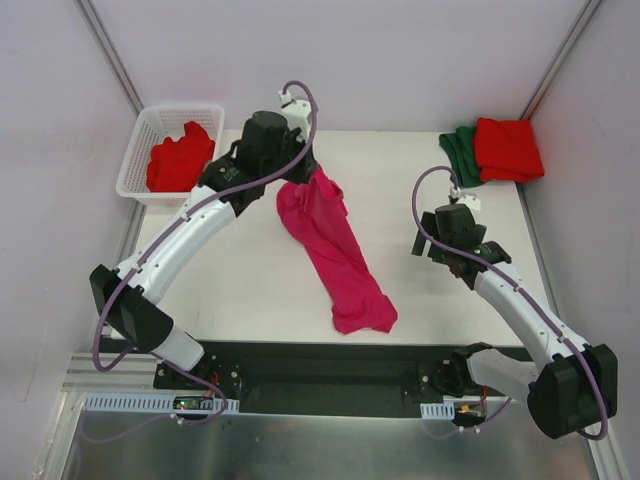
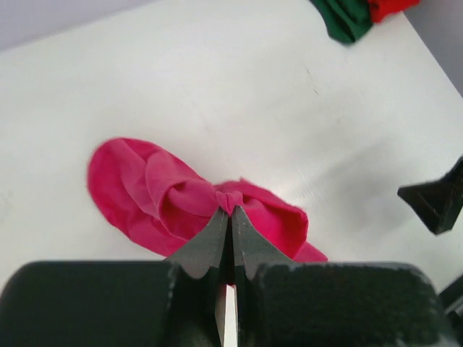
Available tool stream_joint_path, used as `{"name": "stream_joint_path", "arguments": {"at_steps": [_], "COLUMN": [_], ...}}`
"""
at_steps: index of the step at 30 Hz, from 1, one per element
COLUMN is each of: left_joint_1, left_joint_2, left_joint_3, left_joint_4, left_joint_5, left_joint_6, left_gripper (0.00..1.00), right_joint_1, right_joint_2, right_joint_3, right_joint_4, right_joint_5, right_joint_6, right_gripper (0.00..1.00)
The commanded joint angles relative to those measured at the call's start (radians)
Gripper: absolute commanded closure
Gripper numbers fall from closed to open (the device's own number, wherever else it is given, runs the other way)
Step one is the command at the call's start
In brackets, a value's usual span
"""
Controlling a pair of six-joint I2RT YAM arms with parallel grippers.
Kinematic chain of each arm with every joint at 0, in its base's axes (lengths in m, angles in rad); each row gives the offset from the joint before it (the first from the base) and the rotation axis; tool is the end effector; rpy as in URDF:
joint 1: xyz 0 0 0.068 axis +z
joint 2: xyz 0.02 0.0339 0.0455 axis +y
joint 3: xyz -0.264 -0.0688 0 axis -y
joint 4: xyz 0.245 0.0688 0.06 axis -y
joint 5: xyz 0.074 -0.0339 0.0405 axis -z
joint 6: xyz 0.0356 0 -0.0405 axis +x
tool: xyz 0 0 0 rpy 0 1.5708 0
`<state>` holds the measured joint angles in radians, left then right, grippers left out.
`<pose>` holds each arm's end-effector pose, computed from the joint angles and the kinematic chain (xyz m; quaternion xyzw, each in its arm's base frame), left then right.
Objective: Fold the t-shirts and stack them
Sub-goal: Flatten out the tshirt
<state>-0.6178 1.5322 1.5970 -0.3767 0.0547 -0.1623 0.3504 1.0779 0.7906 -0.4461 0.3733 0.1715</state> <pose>0.2880 -0.2070 0.4194 0.1981 0.7835 -0.2442 0.5359 0.2173 0.0656 0.2625 -0.0051 0.9009 -0.0607 0.4297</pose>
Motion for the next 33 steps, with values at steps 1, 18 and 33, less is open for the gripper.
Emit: {"name": "stream_joint_path", "arguments": {"at_steps": [1,18,33], "left_joint_1": [0.047,0.141,0.196], "left_joint_2": [-0.017,0.109,0.068], "left_joint_3": [0.108,0.274,0.239], "left_joint_4": [-0.080,-0.105,-0.106], "left_joint_5": [-0.047,-0.038,-0.023], "left_joint_6": [0.073,0.138,0.149], "left_gripper": [1.00,1.00,1.00], "right_joint_1": [0.002,0.139,0.211], "right_joint_2": [0.008,-0.262,-0.339], "right_joint_3": [0.004,-0.168,-0.402], "right_joint_4": [0.026,0.015,0.234], "right_joint_5": [-0.071,-0.298,-0.493], "right_joint_6": [0.017,0.066,0.063], "right_gripper": [0.04,0.04,0.04]}}
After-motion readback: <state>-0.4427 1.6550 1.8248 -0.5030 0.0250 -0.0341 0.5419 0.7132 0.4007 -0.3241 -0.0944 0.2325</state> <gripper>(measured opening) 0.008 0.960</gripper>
